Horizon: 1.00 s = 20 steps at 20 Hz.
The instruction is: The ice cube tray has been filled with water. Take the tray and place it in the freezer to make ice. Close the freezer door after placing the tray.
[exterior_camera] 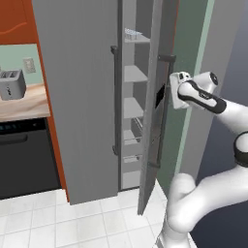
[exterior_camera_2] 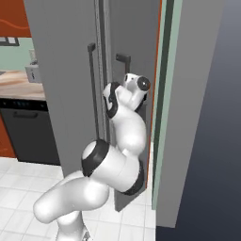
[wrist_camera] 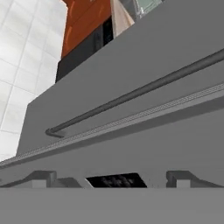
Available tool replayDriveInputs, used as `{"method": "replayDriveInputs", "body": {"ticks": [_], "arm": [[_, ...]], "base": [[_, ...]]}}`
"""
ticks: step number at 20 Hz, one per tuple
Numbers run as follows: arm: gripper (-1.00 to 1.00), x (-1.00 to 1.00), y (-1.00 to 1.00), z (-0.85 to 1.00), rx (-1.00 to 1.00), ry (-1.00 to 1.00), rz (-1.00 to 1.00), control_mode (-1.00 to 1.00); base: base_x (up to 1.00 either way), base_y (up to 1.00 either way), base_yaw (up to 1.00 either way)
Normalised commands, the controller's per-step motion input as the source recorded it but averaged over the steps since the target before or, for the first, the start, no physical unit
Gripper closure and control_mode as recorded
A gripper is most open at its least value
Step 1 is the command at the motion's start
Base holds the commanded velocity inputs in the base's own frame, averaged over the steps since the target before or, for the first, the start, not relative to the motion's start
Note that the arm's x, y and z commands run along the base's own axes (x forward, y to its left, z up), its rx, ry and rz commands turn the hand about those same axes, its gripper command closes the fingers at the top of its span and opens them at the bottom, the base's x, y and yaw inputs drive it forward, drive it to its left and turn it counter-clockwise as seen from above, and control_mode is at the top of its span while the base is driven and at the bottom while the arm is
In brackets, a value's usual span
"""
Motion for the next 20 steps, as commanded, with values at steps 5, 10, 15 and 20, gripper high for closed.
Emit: {"method": "replayDriveInputs", "body": {"ticks": [5,10,15,20], "arm": [[-1.0,0.73,0.98,0.0,-0.02,0.05,-0.01,-1.0],[-1.0,0.71,0.85,0.0,-0.02,0.08,-0.01,-1.0],[-1.0,0.61,0.69,0.0,-0.02,0.09,-0.01,-1.0],[-1.0,0.56,0.18,0.21,0.0,0.16,0.0,-1.0]], "base": [[0.0,0.0,0.0],[0.0,0.0,0.0],[0.0,0.0,0.0],[0.0,0.0,0.0]]}}
